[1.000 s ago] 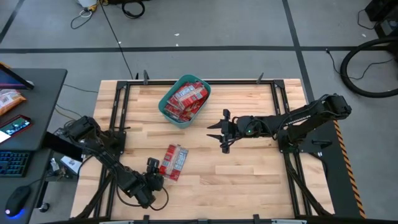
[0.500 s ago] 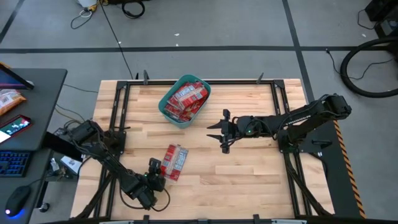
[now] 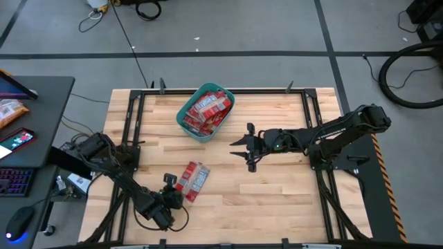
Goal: Sort popcorn bags into baskets
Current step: Put the red popcorn bag into the blue bin
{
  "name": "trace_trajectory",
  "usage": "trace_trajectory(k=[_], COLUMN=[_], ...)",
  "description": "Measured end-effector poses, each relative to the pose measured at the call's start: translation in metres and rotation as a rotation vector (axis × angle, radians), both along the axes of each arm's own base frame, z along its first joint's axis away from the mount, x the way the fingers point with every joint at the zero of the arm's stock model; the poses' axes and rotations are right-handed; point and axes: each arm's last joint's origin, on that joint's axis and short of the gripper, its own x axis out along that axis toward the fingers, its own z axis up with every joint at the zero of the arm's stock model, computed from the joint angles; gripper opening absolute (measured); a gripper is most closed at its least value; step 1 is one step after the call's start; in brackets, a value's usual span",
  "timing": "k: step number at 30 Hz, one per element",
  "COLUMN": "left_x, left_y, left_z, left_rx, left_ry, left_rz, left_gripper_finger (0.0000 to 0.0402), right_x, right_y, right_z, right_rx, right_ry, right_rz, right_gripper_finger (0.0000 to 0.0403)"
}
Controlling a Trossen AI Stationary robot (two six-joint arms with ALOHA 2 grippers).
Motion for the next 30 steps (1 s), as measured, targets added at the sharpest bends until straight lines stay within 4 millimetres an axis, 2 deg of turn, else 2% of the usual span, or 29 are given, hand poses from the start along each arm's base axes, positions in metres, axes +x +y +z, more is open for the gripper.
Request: trace_trajectory(k=[3,7,11,17,23,30], left_x=[0.001,0.008,0.014,0.02,0.028,0.037], left_y=[0.006,0.016,0.027,0.042,0.056,0.072], left_z=[0.011,0.028,0.041,0.061,0.084,0.099], left_rx=[-0.024,-0.049,-0.079,-0.106,-0.157,-0.187], left_ry=[-0.013,-0.052,-0.091,-0.145,-0.259,-0.341], left_rz=[0.022,0.043,0.082,0.097,0.117,0.141], left_gripper_finger=[0.0005,0.0003,0.0003,0.0002,0.0001,0.0001], right_x=[0.005,0.016,0.026,0.047,0.068,0.086], right_y=[0.005,0.021,0.034,0.049,0.056,0.065], right_z=[-0.008,-0.032,-0.053,-0.069,-0.079,-0.085], right_rx=[-0.009,-0.089,-0.152,-0.225,-0.257,-0.253], right_ry=[0.015,0.073,0.142,0.179,0.188,0.186], right_rz=[0.071,0.134,0.129,0.101,0.091,0.122], right_gripper_finger=[0.0144,0.0144,0.0144,0.0151,0.019,0.0248])
